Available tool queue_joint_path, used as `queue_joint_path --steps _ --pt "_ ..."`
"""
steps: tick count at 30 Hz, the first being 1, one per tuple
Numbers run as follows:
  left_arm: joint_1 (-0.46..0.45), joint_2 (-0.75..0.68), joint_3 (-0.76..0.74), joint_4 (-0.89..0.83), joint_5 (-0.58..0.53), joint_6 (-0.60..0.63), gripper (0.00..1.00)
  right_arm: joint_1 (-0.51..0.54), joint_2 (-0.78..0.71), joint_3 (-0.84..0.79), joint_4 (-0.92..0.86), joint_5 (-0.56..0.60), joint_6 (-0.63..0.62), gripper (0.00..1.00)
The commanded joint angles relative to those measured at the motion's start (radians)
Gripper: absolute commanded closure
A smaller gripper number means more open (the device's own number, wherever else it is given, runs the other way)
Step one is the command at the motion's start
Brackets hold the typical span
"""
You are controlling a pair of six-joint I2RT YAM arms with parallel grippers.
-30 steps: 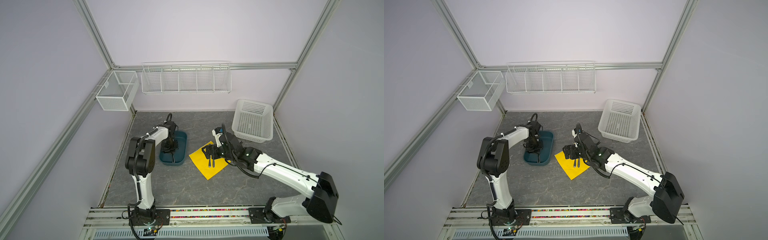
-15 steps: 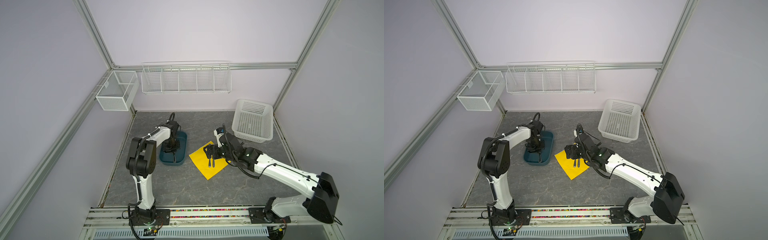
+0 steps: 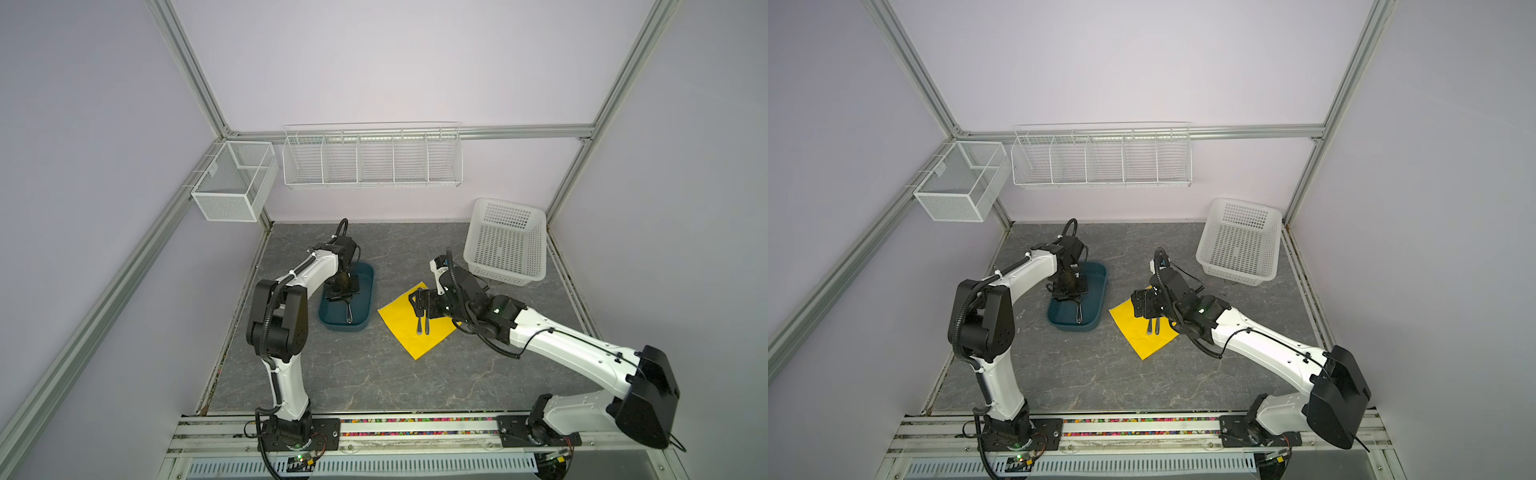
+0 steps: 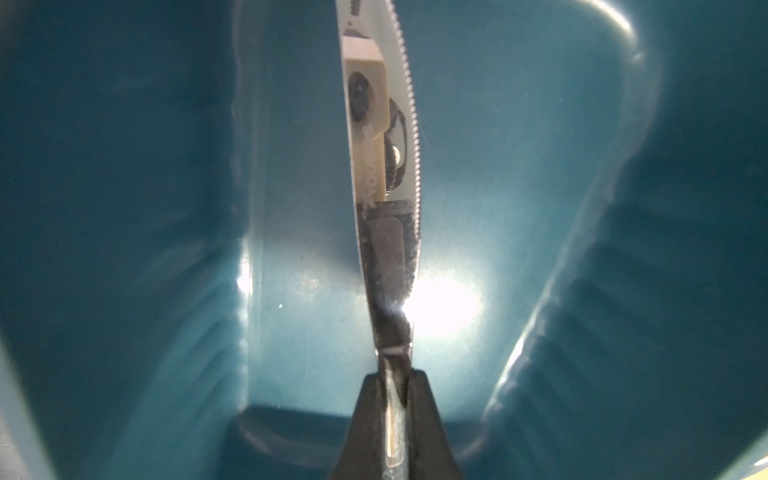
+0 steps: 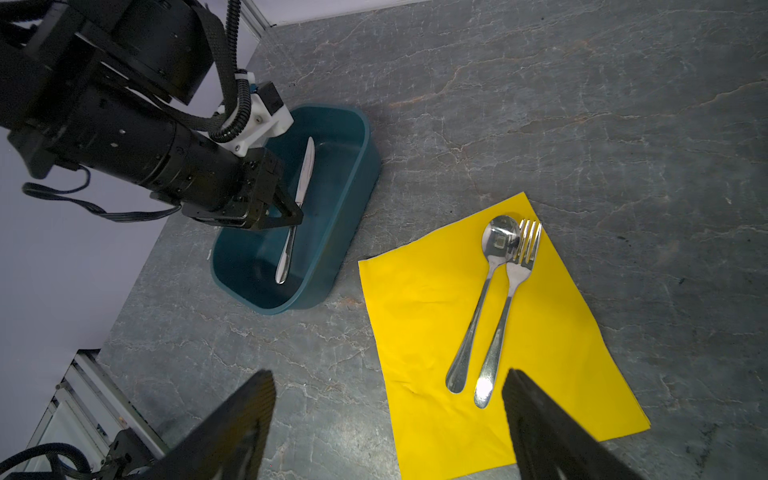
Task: Place the utensils on the paper napkin and roll it up
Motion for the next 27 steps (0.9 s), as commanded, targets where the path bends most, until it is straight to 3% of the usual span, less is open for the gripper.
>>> queue_joint_path --steps 1,27 --pt "-0.004 -0.042 0.045 -0.046 0.013 0.007 0.91 0.004 -0.023 -0.015 -0.002 0.014 0.013 0.11" --pt "-0.054 -0.059 0.135 -0.109 0.061 0.02 0.91 0.004 -0.084 -0.06 0.001 0.059 0.039 0.11"
